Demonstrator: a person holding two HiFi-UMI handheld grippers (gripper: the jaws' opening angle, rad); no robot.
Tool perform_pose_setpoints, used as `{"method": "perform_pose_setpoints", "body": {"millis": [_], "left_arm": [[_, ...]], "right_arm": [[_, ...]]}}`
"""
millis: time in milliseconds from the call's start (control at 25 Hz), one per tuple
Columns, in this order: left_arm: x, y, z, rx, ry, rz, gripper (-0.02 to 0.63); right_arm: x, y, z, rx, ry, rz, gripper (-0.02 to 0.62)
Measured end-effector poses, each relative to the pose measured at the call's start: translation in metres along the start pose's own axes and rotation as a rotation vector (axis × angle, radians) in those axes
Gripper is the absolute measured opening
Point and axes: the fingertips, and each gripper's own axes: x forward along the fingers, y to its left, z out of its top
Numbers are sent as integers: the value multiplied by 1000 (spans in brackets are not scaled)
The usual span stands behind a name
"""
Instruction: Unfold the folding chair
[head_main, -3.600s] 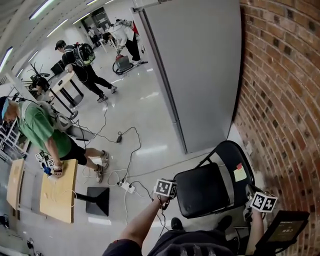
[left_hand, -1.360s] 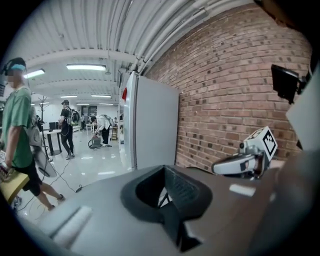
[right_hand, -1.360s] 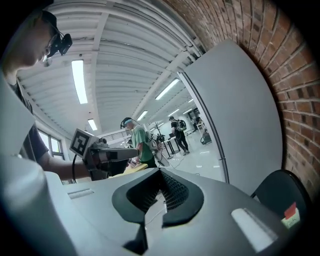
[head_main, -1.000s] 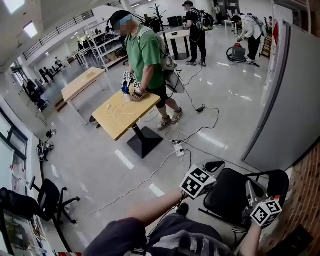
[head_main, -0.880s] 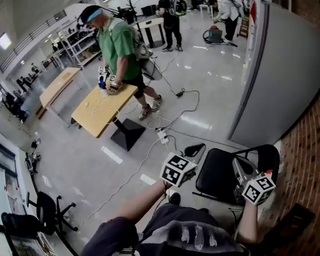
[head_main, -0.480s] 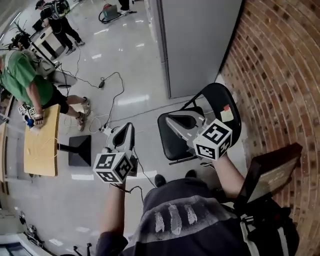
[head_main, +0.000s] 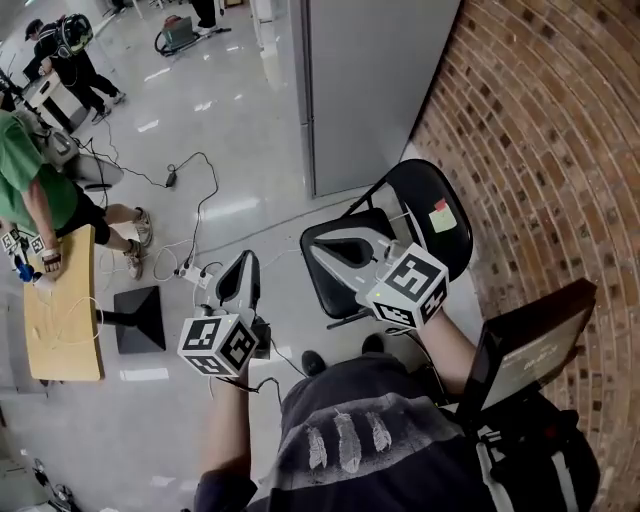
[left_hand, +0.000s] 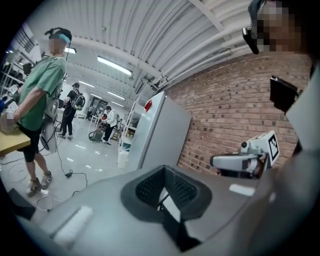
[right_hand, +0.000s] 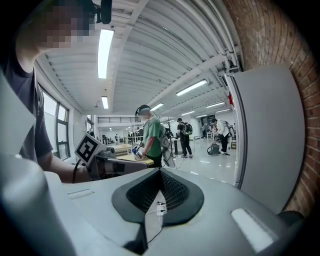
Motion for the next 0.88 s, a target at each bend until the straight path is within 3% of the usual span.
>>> {"method": "perform_pose_setpoints", "body": {"millis": [400,680,880], "left_arm": [[-22,19,-19,-57,37,-64,2],[-24,-10,-25,-46,58,-83,2],[-3,-60,-32,15,88,-132,2]], "right_arm": [[33,48,-13,-40,92,-1,0],[14,48,-10,-52,62,-10,0],[-33,27,-21,-8,23,-56,0]]}}
